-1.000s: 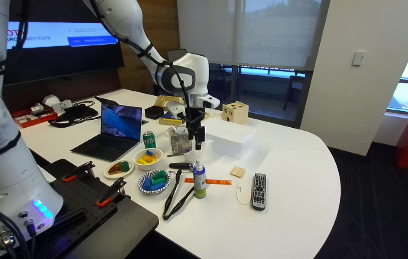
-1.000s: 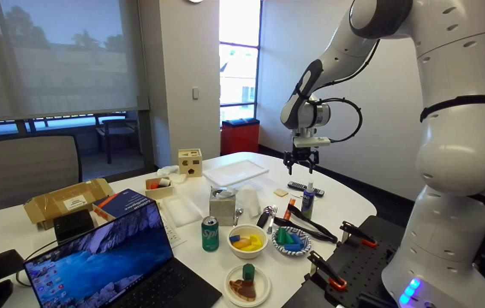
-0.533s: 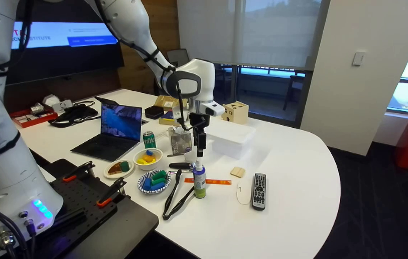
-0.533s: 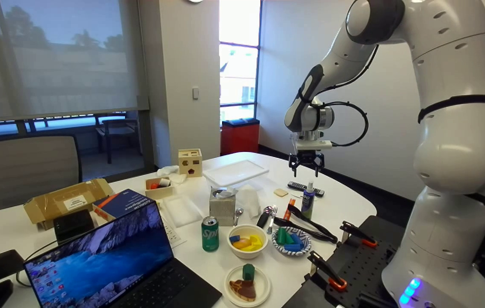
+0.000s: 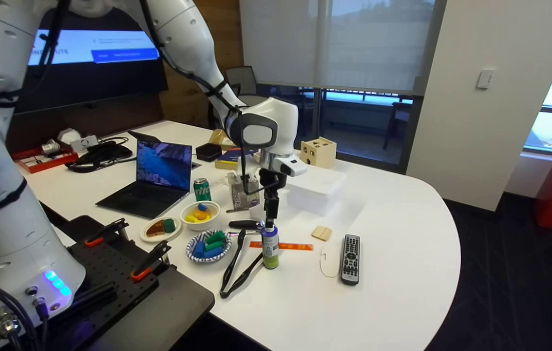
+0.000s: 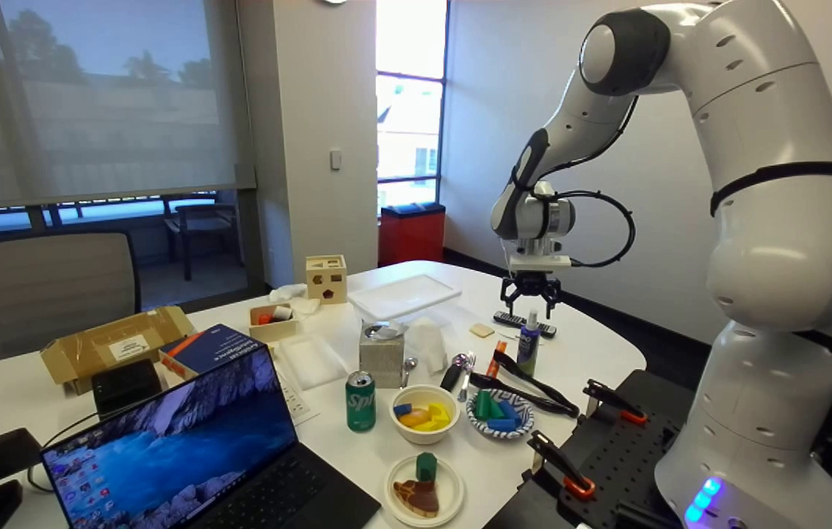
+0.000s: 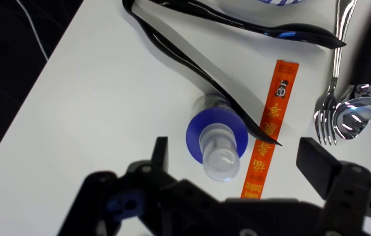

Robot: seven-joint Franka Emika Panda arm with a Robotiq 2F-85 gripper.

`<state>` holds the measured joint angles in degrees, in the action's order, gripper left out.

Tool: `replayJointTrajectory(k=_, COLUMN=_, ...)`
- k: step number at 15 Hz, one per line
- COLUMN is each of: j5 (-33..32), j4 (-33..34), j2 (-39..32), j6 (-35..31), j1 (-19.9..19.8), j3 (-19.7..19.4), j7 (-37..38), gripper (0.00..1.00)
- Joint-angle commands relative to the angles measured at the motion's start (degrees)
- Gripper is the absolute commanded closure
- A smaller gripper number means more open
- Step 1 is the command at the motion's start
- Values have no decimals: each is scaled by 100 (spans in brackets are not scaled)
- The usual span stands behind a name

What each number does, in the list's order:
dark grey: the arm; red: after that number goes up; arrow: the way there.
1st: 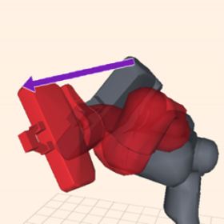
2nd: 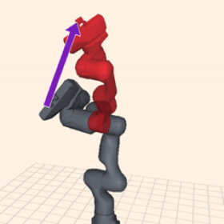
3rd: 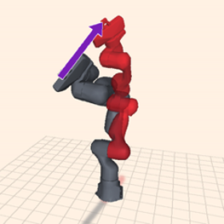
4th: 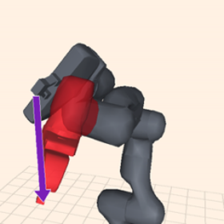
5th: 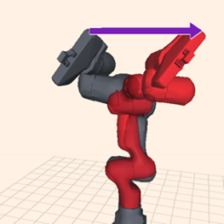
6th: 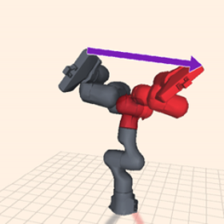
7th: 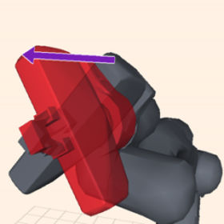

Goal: Put the blue bottle next to the Sprite can

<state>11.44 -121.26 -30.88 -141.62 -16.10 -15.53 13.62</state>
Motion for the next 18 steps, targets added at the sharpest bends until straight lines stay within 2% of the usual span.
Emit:
replayJointTrajectory(k=1, j5=192, j4=232, j2=-231, j6=20, j1=-162, j3=99, j7=-12, gripper=0)
replayJointTrajectory(k=10, j5=399, j4=440, j2=-558, j6=48, j1=-302, j3=167, j7=-39, gripper=0)
replayJointTrajectory(k=11, j5=420, j4=457, j2=-581, j6=43, j1=-325, j3=179, j7=-50, gripper=25)
replayJointTrajectory(k=12, j5=438, j4=461, j2=-584, j6=40, j1=-341, j3=191, j7=-59, gripper=26)
replayJointTrajectory(k=17, j5=480, j4=493, j2=-582, j6=95, j1=-367, j3=217, j7=-90, gripper=66)
replayJointTrajectory(k=18, j5=480, j4=494, j2=-567, j6=117, j1=-372, j3=216, j7=-91, gripper=69)
